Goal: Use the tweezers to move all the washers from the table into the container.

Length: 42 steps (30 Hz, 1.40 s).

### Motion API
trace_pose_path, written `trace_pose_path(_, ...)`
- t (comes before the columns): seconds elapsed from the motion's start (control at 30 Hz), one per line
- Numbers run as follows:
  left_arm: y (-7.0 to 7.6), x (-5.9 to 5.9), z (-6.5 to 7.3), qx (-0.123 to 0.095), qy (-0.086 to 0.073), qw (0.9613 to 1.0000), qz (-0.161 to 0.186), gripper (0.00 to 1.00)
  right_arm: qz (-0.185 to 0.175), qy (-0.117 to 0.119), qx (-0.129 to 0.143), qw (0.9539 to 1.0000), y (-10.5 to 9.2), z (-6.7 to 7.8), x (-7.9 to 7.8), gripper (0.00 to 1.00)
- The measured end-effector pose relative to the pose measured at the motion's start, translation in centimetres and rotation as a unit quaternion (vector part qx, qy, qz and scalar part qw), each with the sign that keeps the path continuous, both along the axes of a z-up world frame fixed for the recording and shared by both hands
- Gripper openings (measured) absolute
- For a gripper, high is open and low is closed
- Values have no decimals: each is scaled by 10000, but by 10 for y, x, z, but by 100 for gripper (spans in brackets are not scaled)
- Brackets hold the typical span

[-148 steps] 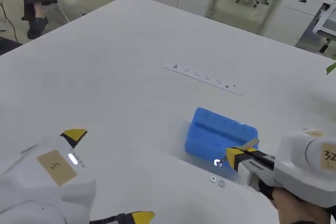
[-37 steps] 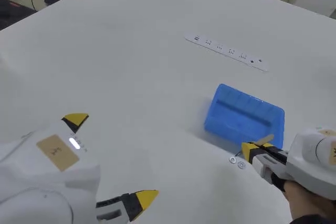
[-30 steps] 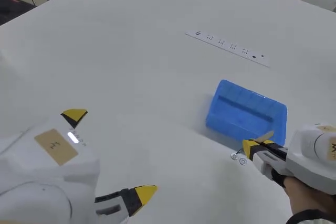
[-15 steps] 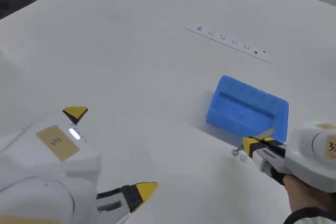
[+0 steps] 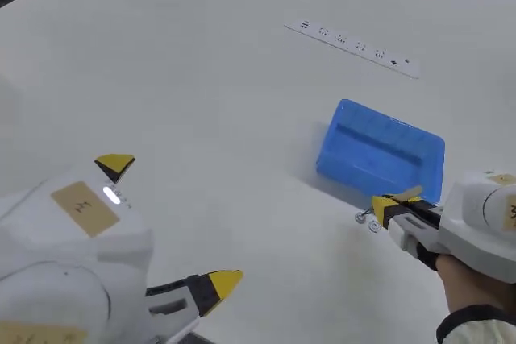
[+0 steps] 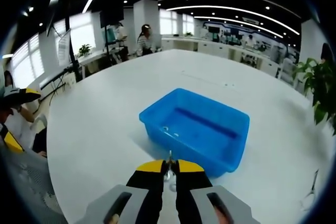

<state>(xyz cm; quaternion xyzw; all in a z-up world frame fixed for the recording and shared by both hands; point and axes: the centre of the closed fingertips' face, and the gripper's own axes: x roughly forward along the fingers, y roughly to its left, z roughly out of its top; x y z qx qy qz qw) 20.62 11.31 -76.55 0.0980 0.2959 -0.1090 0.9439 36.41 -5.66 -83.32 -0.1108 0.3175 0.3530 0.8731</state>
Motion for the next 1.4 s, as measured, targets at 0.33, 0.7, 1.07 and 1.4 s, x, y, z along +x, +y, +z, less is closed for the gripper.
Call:
trace_pose_path(0.33,-7,11,-10,-79,135,9998,-111,90,-78,147,179,9997,0,0,-3,4)
trace_pose_path(0.7,-8,22,-8,-149,113,9996,-195,89,-82,225,105,9997,-4,0,-8,4)
trace_pose_path(1.07,1,20,-6,-153,70,9998,-126,89,-3,218,-63,9997,4,-2,-10,4)
trace_pose_path(1.4,3,18,4,-122,-54,9999,-58,89,134,194,-375,9990,4,-3,-9,3)
